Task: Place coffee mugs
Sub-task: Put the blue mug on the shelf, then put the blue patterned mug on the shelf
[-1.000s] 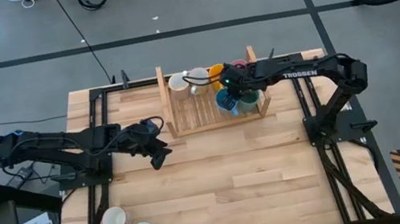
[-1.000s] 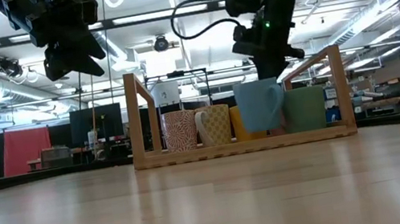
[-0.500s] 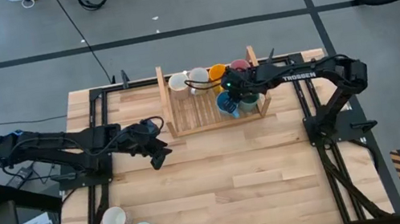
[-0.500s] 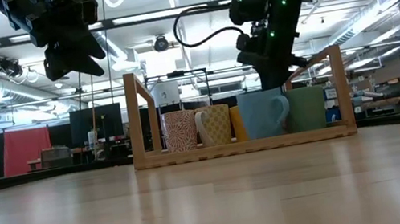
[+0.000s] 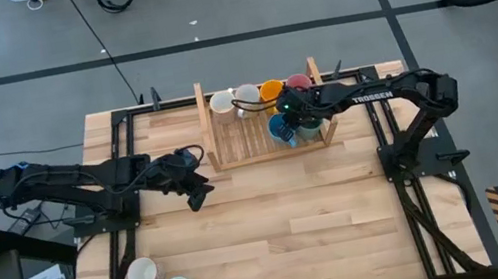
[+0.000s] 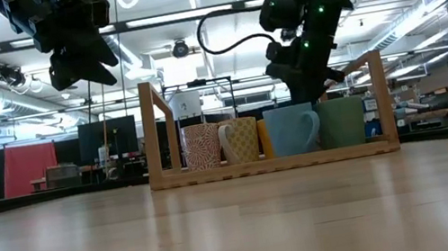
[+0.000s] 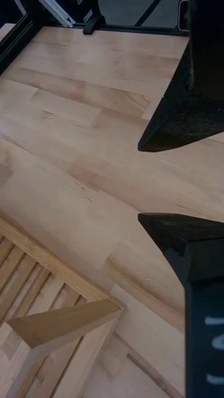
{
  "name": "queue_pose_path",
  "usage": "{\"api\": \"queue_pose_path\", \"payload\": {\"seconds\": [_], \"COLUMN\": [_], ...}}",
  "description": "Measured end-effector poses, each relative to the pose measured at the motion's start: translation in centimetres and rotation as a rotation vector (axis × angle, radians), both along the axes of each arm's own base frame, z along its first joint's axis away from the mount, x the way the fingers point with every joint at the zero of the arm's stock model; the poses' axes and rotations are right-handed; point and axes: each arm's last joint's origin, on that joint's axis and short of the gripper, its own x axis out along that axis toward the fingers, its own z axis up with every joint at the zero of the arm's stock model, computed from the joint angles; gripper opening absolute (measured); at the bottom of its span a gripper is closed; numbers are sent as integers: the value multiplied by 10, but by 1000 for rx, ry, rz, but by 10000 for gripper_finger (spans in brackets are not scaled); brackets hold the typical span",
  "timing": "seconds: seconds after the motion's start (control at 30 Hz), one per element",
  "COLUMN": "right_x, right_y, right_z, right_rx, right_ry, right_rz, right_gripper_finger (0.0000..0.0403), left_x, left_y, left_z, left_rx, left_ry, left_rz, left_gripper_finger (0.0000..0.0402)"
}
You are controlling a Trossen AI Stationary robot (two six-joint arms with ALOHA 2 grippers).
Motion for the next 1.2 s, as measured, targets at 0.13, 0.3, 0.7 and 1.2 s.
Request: {"api": "queue_pose_path", "payload": {"seconds": [0.13, 0.3, 0.7, 1.2], "right_x": [0, 2, 0, 3], "right_y": [0, -1, -3, -3], "right_z": [0, 1, 1, 16], "right_rx": [-9, -27, -99, -210], "right_ry": [-1, 0, 49, 32], "right_rz": [13, 42, 54, 205], "right_gripper_finger": [61, 73, 158, 175], "left_x": [0, 0, 0, 0], "left_y": [0, 0, 0, 0], "left_z": [0, 0, 0, 0], "left_rx": [0, 0, 0, 10], "left_ry": [0, 0, 0, 1], "left_rz": [0, 0, 0, -11], "left_gripper_finger": [176, 176, 176, 176]}}
